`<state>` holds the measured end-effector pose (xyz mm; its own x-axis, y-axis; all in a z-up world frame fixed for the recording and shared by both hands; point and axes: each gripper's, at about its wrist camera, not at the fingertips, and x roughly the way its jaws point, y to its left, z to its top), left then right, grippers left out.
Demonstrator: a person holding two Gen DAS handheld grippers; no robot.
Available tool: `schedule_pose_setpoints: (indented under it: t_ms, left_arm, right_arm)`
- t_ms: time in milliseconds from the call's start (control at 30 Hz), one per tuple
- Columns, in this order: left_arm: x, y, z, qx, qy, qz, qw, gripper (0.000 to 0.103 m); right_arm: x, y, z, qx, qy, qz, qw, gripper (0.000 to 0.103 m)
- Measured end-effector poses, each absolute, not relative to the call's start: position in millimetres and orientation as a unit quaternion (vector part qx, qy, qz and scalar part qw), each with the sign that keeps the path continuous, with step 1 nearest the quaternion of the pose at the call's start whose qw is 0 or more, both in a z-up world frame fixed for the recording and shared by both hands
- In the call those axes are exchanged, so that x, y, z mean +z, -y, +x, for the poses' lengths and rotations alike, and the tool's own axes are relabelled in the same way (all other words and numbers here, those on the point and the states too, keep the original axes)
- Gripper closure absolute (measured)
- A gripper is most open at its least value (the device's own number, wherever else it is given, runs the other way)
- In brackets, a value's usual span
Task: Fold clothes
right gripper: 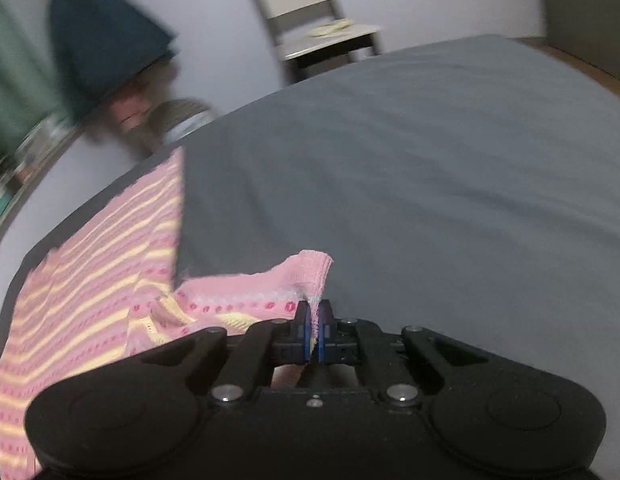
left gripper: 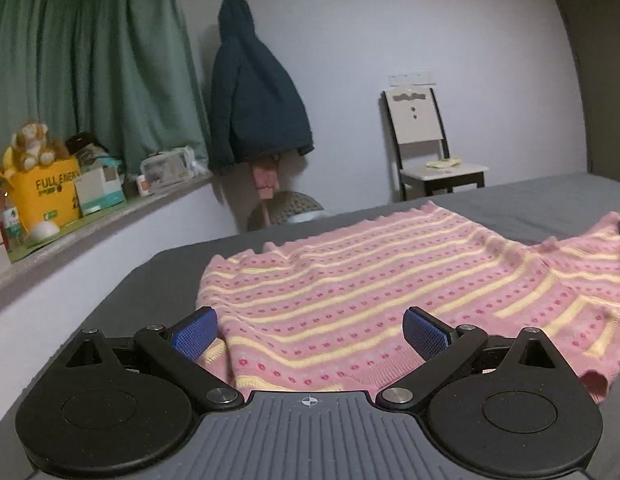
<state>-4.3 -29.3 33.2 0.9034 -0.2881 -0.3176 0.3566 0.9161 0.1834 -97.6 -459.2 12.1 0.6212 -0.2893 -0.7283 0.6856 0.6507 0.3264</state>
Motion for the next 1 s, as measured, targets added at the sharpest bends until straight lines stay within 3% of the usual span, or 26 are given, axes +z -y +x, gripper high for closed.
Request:
schedule_pose_setpoints:
  t_ms: [333, 567, 633, 700, 833, 867, 933, 1000]
  left_arm:
    - [33, -47, 27, -0.036, -0.171, -0.037, 0.984, 0.003]
    - [-7, -99, 58, 0.041, -0.24, -0.155, 0.957, 0.003]
    - [-14, -100, 67, 0.031, -0.247, -0.165, 0.954, 0.003]
    - [-18, -96, 73, 0.017, -0.248, -0.156, 0.956, 0.003]
    - [-22, -90, 88, 0.002, -0.256, -0.131, 0.958, 0.004]
    - [-23, -91, 92, -0.002, -0.261, -0.135, 0.956, 0.007]
    - [-25, -95, 99, -0.012, -0.276, -0.156, 0.948, 0.028]
    - [-28, -99, 102, -0.023, -0.288, -0.178, 0.94, 0.031]
  right_arm:
    - [-5, 467, -93, -0.396, -0.322, 0.293, 0.808, 0.099]
    - [-25, 463, -69, -0.41, -0.37, 0.28, 0.785, 0.098]
    - [-24, 458, -67, -0.419, -0.368, 0.268, 0.786, 0.078]
    - [-19, 450, -71, -0.428, -0.356, 0.262, 0.788, 0.07]
    - [6, 415, -97, -0.45, -0.265, 0.221, 0.824, 0.07]
    - [13, 402, -102, -0.44, -0.239, 0.206, 0.841, 0.07]
    - [21, 376, -107, -0.397, -0.206, 0.188, 0.875, 0.064]
    - [22, 356, -109, -0.353, -0.194, 0.19, 0.896, 0.059]
